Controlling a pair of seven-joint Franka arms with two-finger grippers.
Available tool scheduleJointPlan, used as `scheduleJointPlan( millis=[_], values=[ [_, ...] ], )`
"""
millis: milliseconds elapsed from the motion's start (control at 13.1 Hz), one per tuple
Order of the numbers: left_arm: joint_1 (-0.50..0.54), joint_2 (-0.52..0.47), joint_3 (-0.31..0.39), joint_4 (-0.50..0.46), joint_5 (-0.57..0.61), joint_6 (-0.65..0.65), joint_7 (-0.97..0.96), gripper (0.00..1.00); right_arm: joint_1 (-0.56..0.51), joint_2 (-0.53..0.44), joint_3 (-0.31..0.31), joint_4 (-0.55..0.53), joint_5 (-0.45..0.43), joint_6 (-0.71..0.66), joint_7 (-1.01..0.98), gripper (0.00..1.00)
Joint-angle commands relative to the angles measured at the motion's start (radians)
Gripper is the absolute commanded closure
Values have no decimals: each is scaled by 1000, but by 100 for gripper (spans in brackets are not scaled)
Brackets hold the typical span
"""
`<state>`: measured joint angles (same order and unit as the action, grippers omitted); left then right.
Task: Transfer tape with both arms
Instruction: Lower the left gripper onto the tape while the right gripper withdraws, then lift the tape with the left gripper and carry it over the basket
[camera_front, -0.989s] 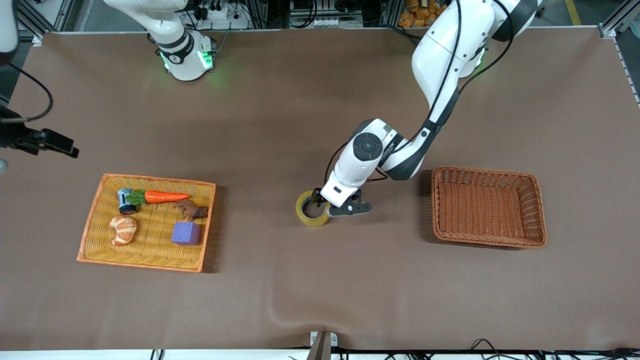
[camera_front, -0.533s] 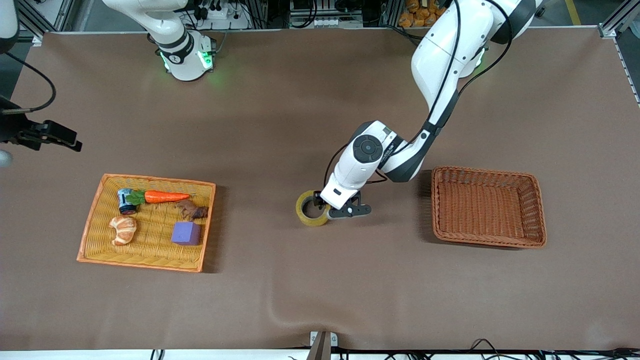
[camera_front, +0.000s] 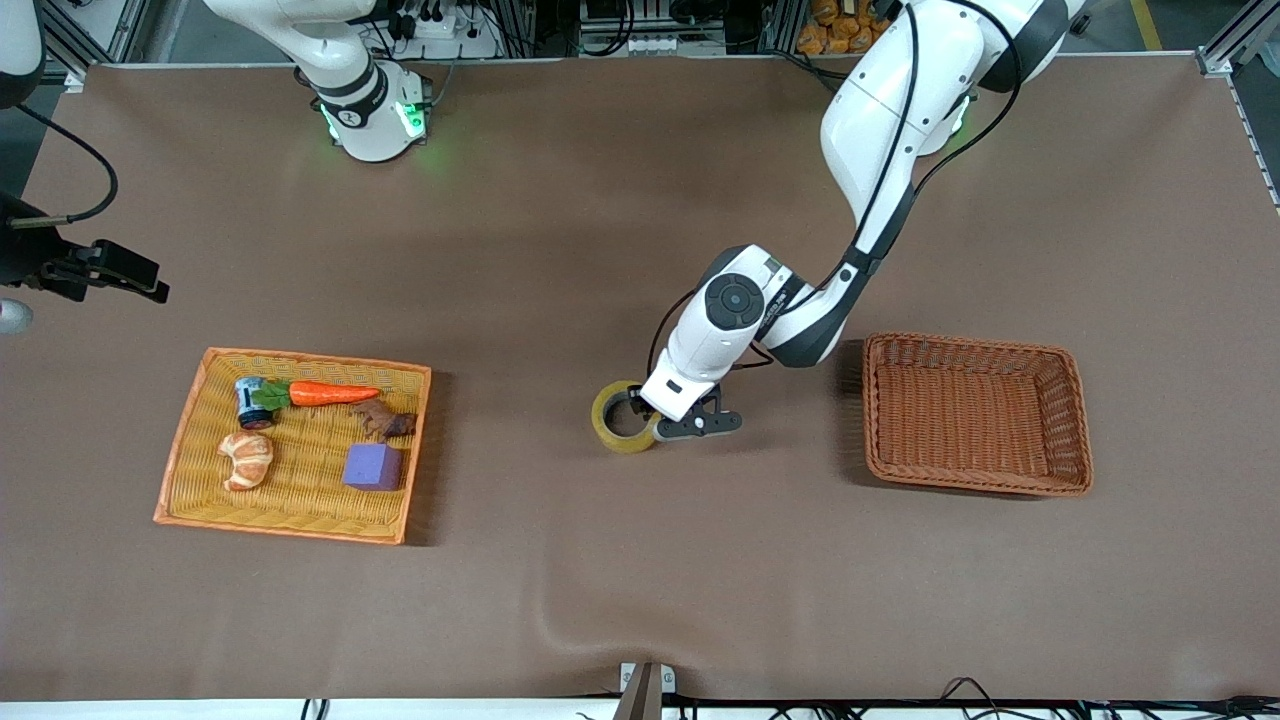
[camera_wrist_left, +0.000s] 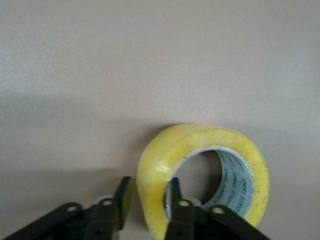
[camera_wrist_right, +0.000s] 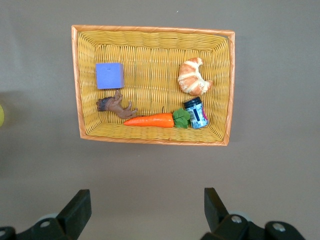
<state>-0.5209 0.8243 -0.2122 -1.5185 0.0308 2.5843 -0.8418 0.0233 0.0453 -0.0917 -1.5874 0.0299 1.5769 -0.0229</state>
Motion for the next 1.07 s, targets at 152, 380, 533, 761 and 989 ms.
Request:
scheduleJointPlan(
  millis=[152, 380, 533, 761, 989],
  values=[
    [-10, -2, 8, 20, 24, 0, -23, 100, 1, -15, -6, 10, 8, -23, -12, 0],
    [38, -111, 8, -47, 23, -82, -25, 100, 6, -15, -3, 10, 7, -23, -6, 0],
    [82, -218, 7, -97, 24, -134, -20, 100, 3, -16, -5, 10, 7, -26, -11, 0],
    [185, -356, -3, -152, 15, -298, -10, 100, 1, -16, -6, 10, 7, -26, -12, 0],
    [278, -405, -3, -161, 15, -521, 32, 100, 4, -16, -3, 10, 5, -28, -6, 0]
  ],
)
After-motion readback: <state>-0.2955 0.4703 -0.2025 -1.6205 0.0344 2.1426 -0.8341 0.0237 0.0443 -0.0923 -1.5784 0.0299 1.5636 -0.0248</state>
